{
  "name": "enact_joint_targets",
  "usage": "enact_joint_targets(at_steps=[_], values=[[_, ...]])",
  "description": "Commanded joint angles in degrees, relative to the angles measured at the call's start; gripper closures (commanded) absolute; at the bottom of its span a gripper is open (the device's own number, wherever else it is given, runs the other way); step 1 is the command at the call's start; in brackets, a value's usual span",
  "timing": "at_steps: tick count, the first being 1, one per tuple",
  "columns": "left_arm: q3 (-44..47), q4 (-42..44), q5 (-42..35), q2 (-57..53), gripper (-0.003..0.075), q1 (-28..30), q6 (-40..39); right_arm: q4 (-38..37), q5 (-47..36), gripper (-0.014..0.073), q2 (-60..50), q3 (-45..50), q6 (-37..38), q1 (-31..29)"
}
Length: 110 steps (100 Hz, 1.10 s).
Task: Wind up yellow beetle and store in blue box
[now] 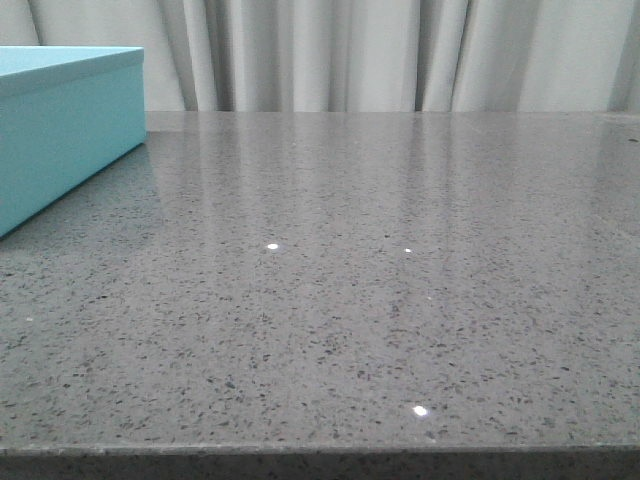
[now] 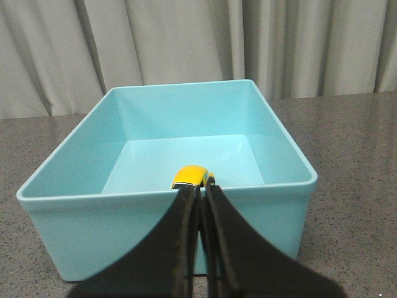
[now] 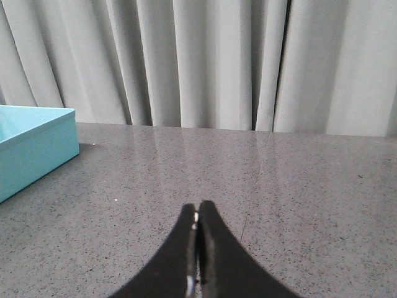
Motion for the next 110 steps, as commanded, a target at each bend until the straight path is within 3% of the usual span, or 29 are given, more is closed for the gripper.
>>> enact_joint_targets(at_steps=[1,74,84,110], values=[[-1.31,-1.00,-4.73,0.76,0.0741,0.08,0.20,-0.99,-4.13,0.0660,0.67,-1.22,-0.63,-0.10],[-1.17,-1.00,-4.85,0.76,0.0741,0.08,0.20,-0.99,-4.13,0.0660,0.67,-1.22,-0.63,-0.10],[-0.20,5.97,-5.74,0.76,0.0741,0.08,0.20,-0.99,-4.13,0.0660,0.67,-1.22,-0.63,-0.10],[9.08,11.61,-25.30,0.76,0.0741,-3.00,-8.18,-0.99,-4.06,0.0660,0.67,-1.22,-0.63,-0.10]])
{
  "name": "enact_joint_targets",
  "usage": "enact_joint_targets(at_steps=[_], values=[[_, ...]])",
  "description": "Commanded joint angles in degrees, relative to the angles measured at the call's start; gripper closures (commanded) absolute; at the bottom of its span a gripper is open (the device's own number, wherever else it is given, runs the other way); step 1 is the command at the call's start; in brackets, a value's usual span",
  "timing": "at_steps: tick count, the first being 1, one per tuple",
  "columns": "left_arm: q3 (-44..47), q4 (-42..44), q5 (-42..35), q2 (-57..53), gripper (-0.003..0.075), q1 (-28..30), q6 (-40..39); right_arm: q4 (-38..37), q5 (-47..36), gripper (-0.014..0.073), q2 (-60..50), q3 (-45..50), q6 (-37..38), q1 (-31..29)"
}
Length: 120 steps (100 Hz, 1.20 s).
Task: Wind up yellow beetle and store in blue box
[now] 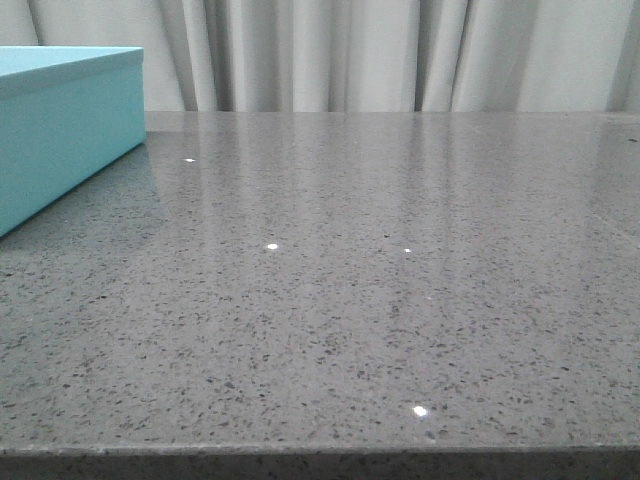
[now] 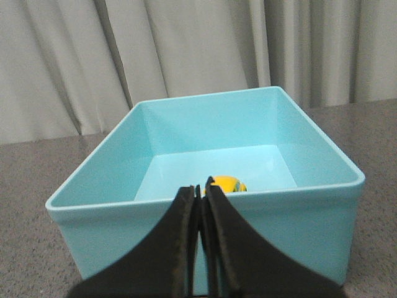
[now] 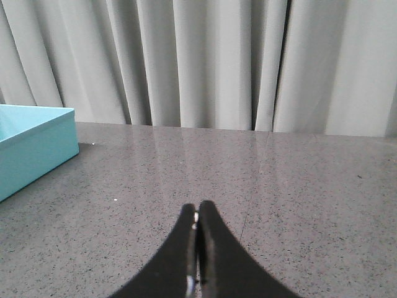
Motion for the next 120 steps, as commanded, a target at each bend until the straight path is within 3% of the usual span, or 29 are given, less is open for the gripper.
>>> enact_joint_targets(at_steps=[1,36,55,120], values=[[1.65,2.34,-11.46,0.63,0.0741,-1.34,-3.57,-0.90,-4.06,0.0660,0.67,-1.22,-0.50,-0.10],[14.00,1.68,-13.15,-4.67,0.0741,-2.77,-7.36,-0.90,-3.96,0.0660,0.67,-1.22,-0.50,-0.10],[13.81,1.34,-9.49,-4.67,0.0741,-2.77,-7.36,-0.90,-3.96,0.0660,0.67,-1.22,-0.50,-0.10],[13.81,1.34,-9.49,-4.67,0.0741,-2.87,-7.25,-0.90,-3.96,0.0660,0.67,-1.22,-0.50,-0.10]])
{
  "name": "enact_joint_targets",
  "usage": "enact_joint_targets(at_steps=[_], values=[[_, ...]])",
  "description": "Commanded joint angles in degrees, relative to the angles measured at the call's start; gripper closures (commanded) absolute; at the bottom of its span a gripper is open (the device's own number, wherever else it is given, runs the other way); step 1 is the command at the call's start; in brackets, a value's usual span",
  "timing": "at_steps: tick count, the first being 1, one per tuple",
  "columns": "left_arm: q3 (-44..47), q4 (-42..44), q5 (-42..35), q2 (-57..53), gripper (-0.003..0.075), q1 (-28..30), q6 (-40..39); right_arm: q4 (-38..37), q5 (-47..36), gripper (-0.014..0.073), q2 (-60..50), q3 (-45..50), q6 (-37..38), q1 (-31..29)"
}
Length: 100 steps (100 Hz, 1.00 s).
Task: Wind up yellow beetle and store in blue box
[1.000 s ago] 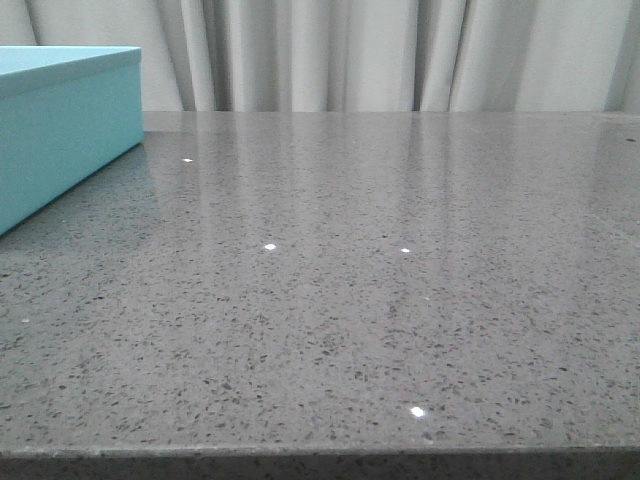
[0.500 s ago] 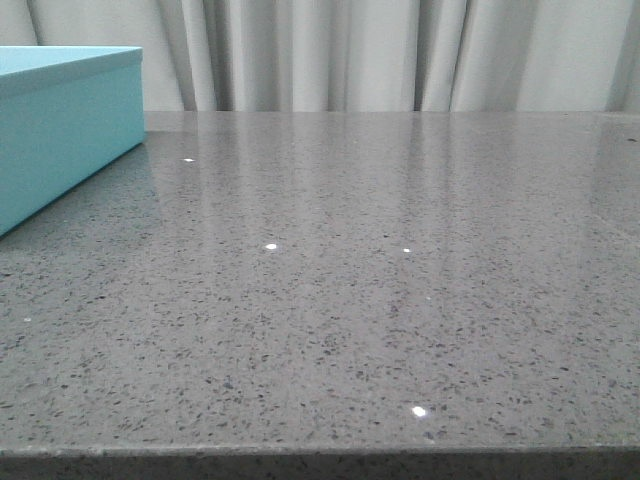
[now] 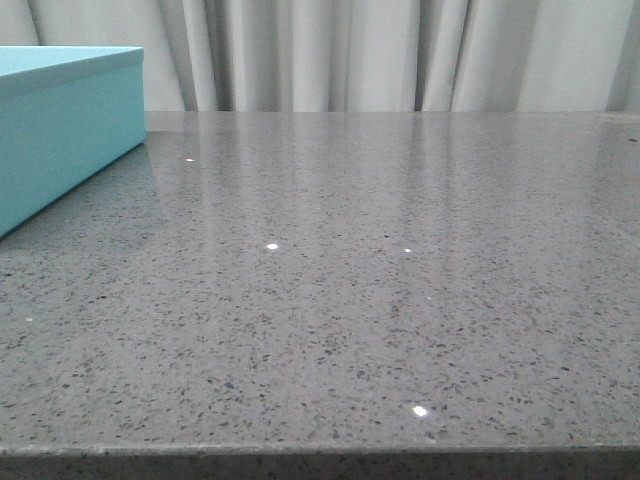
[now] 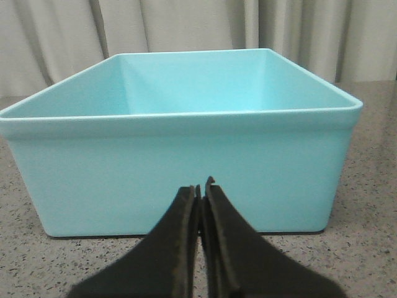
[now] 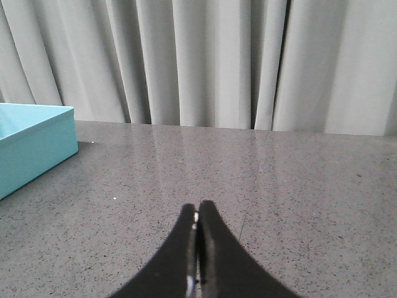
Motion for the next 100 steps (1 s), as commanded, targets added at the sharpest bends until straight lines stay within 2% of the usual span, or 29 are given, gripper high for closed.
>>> enact_joint_targets(at_steps=[1,53,63,82,100], values=[[2.47,-0.61,-3.73,-1.82,0.0741,-0.48,-0.59,-0.90,-4.24,0.0660,0.67,-1.22,-0.40,-0.10],[2.47,-0.61,-3.73,-1.82,0.0741,-0.48,-0.59,-2.01,-4.73,0.0660,0.67,-0.97,-0.40,-0.10],[2.47,-0.61,-3.73,-1.82,0.0741,-0.48,-0.59,-2.01,-8.83,0.0660,0.67,0.53,-0.40,-0.42],[2.47,-0.61,-3.73,-1.82,0.0741,-0.48,-0.59,-0.34,-22.86,0.0660,0.67,6.49,-0.40,-4.72],[2.47,-0.61,-3.73,-1.82,0.0741,-0.48,-0.59,4.71,-27.17,0.0660,0.67,12.18,-5.18,-10.47]])
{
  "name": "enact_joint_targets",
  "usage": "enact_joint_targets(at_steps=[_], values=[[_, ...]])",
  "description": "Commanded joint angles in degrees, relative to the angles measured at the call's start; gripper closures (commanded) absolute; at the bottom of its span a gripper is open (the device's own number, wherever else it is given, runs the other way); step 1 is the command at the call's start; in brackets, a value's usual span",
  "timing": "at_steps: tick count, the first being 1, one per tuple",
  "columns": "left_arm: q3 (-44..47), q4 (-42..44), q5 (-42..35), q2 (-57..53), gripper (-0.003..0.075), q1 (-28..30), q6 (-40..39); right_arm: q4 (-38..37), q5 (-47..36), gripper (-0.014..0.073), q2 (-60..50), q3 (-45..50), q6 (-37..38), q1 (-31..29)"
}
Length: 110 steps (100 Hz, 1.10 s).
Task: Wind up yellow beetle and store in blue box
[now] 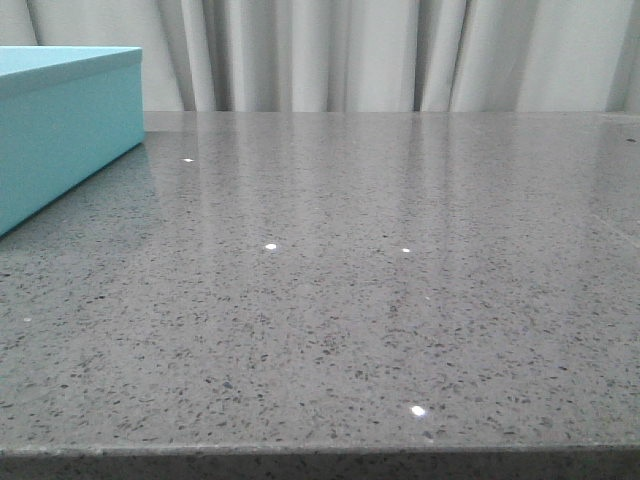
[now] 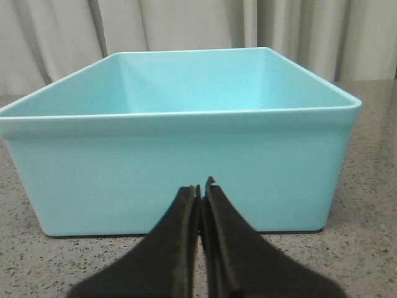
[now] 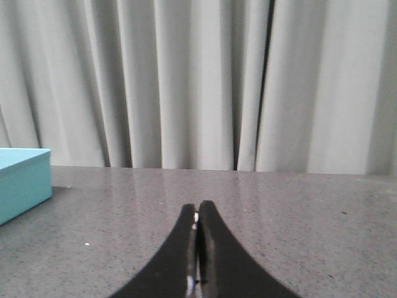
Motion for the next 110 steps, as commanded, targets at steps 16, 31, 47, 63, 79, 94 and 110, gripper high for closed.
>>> enact_joint_targets(at_steps=[16,31,47,63,79,94,110], values=[[2.47,-0.56,-3.99,-1.82,0.0741,-0.48,-0.59,3.01,-8.77,0.0660,0.67,6.14,-3.21,-6.85],[2.47,-0.56,-3.99,-1.82,0.0741,-0.48,-0.59,3.01,-14.89,0.0660,-0.89,11.48,-3.16,-10.56],[2.47,-0.56,-3.99,-1.82,0.0741,-0.48,-0.59,3.01,-11.93,0.0660,-4.90,12.86,-3.09,-12.15],[2.47,-0.56,-3.99,-1.71,0.0741,-0.48,-0.59,2.96,-8.91,0.0660,-5.36,12.96,-3.09,-13.28],[2.47,-0.56,-3.99,-1.71,0.0741,-0.48,-0.59,2.96,-8.15,0.0660,-5.41,12.96,-3.09,-13.28],[2.47,-0.56,-3.99,-1.71,0.0741,-0.48,-0.59,2.96,-8.15,0.0660,-5.41,12.96,-3.09,-13.28],[2.47,-0.56,-3.99,-1.71,0.0741,-0.48,-0.59,2.96,-8.15,0.0660,-5.41,12.96,-3.09,-13.28]])
